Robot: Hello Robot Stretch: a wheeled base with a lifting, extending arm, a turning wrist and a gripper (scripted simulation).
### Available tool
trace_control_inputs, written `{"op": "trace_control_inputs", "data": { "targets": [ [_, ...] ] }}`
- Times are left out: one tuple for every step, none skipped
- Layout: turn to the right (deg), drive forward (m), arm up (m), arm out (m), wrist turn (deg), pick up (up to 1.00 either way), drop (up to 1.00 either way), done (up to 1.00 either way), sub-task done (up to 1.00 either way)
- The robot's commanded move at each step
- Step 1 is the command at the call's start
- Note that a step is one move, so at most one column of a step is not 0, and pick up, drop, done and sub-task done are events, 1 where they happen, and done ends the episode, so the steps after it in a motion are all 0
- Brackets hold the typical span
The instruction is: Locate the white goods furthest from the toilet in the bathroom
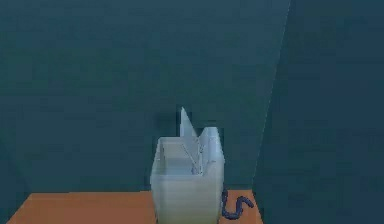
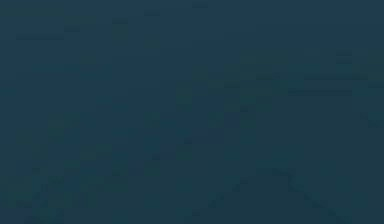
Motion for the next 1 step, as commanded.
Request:
{"op": "trace_control_inputs", "data": {
  "targets": [
    [0.0, 0.0, 0.0, 0.0, 0.0, 0.0, 0.0, 1.0, 0.0]
  ]
}}
